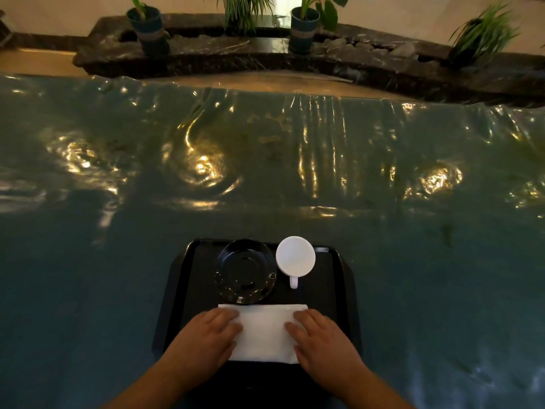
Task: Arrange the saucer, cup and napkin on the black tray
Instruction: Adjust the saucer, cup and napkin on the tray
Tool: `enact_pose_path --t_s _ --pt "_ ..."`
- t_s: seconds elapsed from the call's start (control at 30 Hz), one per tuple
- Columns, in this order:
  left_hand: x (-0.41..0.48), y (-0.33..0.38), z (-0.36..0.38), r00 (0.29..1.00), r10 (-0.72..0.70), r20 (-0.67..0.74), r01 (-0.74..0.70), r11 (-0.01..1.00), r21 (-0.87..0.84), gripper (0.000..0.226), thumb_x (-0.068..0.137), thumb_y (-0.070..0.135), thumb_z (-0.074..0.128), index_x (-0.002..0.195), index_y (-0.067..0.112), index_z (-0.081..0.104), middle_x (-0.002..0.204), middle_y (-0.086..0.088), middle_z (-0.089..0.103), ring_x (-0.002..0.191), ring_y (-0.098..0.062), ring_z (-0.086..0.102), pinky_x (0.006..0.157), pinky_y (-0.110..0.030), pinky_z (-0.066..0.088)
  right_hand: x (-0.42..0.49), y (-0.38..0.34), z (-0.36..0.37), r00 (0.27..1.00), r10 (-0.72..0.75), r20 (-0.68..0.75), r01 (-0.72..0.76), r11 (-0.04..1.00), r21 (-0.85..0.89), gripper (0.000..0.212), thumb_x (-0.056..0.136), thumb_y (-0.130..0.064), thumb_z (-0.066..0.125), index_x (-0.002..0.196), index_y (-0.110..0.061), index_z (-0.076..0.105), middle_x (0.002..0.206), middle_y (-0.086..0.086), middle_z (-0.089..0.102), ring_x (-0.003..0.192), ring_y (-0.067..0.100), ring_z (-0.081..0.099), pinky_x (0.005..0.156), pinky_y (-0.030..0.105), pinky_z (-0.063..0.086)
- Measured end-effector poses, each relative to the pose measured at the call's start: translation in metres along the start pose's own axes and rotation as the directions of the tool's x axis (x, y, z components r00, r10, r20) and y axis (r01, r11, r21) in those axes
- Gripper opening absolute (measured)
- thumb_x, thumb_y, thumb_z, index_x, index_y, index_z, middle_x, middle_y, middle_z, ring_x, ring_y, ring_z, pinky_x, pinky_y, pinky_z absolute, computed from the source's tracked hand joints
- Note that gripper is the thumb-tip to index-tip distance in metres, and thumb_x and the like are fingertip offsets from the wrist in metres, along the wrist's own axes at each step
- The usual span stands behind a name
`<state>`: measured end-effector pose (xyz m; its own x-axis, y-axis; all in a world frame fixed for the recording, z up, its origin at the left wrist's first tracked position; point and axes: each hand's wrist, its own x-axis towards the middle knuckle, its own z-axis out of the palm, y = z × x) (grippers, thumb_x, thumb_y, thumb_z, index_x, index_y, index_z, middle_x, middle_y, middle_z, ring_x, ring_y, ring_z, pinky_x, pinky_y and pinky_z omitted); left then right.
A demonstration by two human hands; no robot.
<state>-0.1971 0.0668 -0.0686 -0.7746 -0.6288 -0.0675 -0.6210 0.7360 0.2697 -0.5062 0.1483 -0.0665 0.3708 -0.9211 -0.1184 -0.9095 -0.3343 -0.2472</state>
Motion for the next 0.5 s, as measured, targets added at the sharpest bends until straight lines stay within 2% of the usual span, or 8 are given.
enact_pose_path --t_s 0.1,0.2,0.33,0.5 --pt "-0.006 0.000 0.003 0.997 -0.067 0.029 0.067 0.998 -0.013 0.036 0.086 0.048 0.053 0.113 0.034 0.071 0.131 0.006 0.066 0.114 -0.014 0.064 0.095 -0.029 0.054 -0.001 -0.001 0.004 0.999 0.037 0.025 -0.038 0.999 0.031 0.045 0.084 -0.041 0.058 0.126 -0.029 0.069 0.131 0.002 0.065 0.118 0.024 0.063 0.095 0.038 0.058" --pt "-0.006 0.000 0.004 0.993 -0.104 0.057 0.106 0.994 -0.036 0.035 0.086 0.048 0.056 0.116 0.035 0.068 0.134 0.006 0.064 0.115 -0.015 0.064 0.099 -0.034 0.053 0.003 -0.003 0.002 0.998 0.053 0.040 -0.054 0.998 0.038 0.044 0.085 -0.042 0.055 0.125 -0.030 0.069 0.131 0.000 0.065 0.119 0.023 0.064 0.094 0.036 0.059" --pt "-0.007 -0.004 0.006 0.987 -0.146 0.070 0.150 0.987 -0.052 0.035 0.086 0.047 0.057 0.118 0.037 0.066 0.137 0.008 0.062 0.119 -0.013 0.063 0.111 -0.035 0.039 0.007 -0.003 -0.002 0.997 0.058 0.049 -0.060 0.998 0.034 0.042 0.088 -0.043 0.053 0.126 -0.032 0.067 0.132 -0.001 0.065 0.120 0.022 0.064 0.096 0.035 0.057" --pt "-0.007 -0.009 0.002 0.980 -0.187 0.065 0.191 0.980 -0.058 0.035 0.086 0.045 0.055 0.117 0.035 0.069 0.136 0.006 0.065 0.118 -0.014 0.065 0.109 -0.037 0.031 0.018 -0.006 -0.002 0.996 0.067 0.061 -0.069 0.997 0.030 0.043 0.091 -0.042 0.051 0.130 -0.032 0.064 0.135 0.000 0.064 0.124 0.024 0.062 0.099 0.038 0.057"
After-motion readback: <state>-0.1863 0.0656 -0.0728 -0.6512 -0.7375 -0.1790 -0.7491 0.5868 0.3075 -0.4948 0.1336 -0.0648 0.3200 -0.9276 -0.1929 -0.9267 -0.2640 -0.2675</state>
